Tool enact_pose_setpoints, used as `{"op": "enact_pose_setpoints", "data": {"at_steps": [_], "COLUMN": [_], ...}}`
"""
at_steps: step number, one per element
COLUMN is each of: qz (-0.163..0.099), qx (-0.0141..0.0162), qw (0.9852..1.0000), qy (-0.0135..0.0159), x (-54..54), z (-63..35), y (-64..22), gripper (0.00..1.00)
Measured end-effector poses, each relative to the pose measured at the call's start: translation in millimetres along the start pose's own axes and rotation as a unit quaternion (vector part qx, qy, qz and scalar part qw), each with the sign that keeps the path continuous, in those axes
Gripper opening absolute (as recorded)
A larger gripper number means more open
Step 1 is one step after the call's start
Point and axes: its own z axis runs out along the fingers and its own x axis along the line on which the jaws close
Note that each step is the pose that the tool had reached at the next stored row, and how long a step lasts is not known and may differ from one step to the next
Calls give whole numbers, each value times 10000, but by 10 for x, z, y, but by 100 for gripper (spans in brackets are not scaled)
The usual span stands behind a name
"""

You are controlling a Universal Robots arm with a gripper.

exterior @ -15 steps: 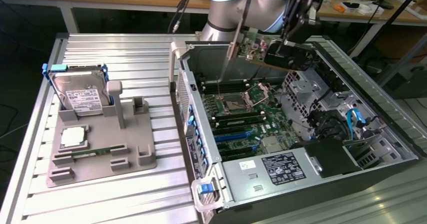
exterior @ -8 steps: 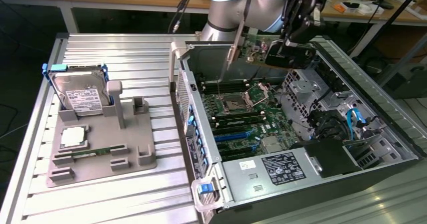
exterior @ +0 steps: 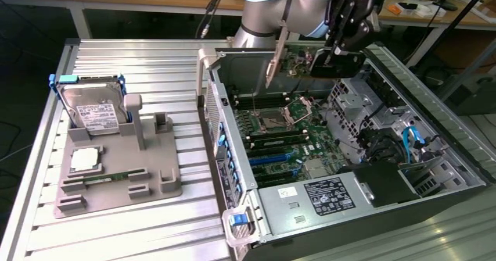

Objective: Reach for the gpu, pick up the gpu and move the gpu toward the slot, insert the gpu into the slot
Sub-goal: 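Insert the gpu into the slot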

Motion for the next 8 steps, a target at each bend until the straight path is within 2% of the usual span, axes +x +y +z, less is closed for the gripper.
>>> {"op": "enact_pose_setpoints", "data": {"at_steps": [4,8], "qz": [-337,-661], "qx": [-4,-8], "qw": [9994,9978], "qy": [2,4], "x": [-1,-1], "z": [3,7], "y": [-9,-16], "gripper": [27,27]}}
